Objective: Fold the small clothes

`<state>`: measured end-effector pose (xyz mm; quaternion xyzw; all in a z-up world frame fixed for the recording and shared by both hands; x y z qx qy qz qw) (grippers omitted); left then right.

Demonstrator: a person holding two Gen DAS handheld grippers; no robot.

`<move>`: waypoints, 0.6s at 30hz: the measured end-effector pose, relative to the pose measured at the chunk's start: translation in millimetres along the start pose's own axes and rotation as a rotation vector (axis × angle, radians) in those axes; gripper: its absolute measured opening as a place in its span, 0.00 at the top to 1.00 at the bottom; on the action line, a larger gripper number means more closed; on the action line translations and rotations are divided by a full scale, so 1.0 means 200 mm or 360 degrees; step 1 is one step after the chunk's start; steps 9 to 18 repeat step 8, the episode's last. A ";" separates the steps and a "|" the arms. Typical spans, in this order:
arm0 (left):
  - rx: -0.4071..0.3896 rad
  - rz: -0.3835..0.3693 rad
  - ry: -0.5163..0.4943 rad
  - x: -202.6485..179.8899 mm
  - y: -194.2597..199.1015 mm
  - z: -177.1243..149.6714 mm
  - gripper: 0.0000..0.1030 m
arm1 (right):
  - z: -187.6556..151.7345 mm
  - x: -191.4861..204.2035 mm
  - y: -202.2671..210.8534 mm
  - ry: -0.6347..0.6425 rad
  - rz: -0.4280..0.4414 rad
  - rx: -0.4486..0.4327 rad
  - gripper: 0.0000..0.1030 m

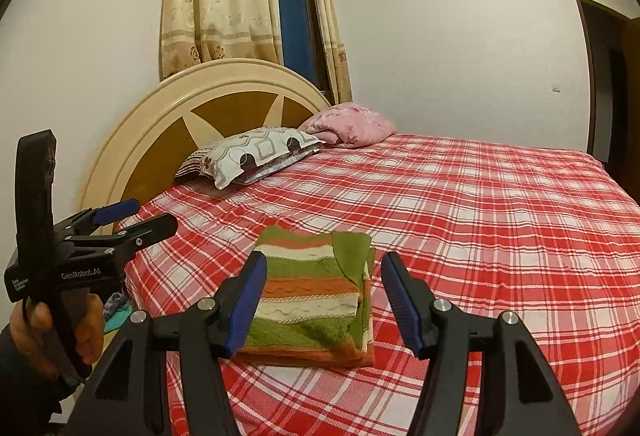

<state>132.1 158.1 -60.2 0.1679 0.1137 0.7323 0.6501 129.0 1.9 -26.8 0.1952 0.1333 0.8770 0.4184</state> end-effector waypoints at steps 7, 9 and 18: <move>-0.0010 -0.0015 -0.0045 -0.03 -0.02 -0.01 0.00 | -0.02 0.02 -0.02 0.0016 0.0000 0.0023 0.41; -0.0007 -0.0010 -0.0045 -0.03 -0.02 -0.02 0.00 | -0.02 0.02 -0.02 0.0019 0.0000 0.0025 0.41; -0.0007 -0.0010 -0.0045 -0.03 -0.02 -0.02 0.00 | -0.02 0.02 -0.02 0.0019 0.0000 0.0025 0.41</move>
Point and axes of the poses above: each gripper's, at about its wrist camera, not at the fingertips, and y roughly against the way its jaws point, x to its left, z to its top, the point moved 10 cm from there along -y, roughly the way its jaws point, and after that the axes turned 9 degrees about -y, right-handed, at the moved point
